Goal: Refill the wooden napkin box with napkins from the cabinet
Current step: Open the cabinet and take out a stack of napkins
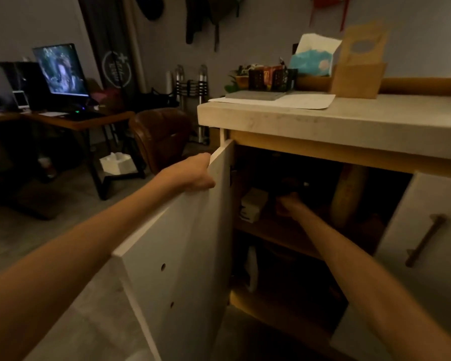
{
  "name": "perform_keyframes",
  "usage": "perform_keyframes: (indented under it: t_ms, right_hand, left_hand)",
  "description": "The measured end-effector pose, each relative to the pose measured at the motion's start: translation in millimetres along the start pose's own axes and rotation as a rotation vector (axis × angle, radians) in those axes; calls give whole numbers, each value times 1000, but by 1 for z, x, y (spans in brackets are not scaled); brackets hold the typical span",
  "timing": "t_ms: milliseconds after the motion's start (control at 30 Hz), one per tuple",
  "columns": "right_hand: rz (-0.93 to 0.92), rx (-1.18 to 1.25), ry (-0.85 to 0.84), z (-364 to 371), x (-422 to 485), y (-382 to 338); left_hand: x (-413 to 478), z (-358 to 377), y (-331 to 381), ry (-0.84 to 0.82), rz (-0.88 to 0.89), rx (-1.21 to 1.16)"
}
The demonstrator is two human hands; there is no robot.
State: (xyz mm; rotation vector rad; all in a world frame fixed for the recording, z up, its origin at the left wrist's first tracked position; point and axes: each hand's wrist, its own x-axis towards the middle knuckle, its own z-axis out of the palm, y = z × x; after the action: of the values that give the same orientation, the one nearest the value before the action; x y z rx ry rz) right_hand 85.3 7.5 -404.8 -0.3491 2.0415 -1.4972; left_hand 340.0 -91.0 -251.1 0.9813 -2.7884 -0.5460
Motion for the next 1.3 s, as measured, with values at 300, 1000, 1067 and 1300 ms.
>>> perform_keyframes:
  t_ms: [300, 1000, 1067, 1300]
  right_hand:
    - [259, 171, -42, 39, 55, 5]
    - [141, 405, -173, 50, 23, -7]
    - [80, 618, -301, 36, -12, -4]
    - [-119, 713, -386, -29, -150, -2]
  left_hand:
    - [7, -2, -10, 2, 49, -40]
    - [3, 3, 0, -16, -43, -81]
    - [-6, 2, 10, -28, -92, -253]
    - [-101, 48, 25, -180, -197, -1134]
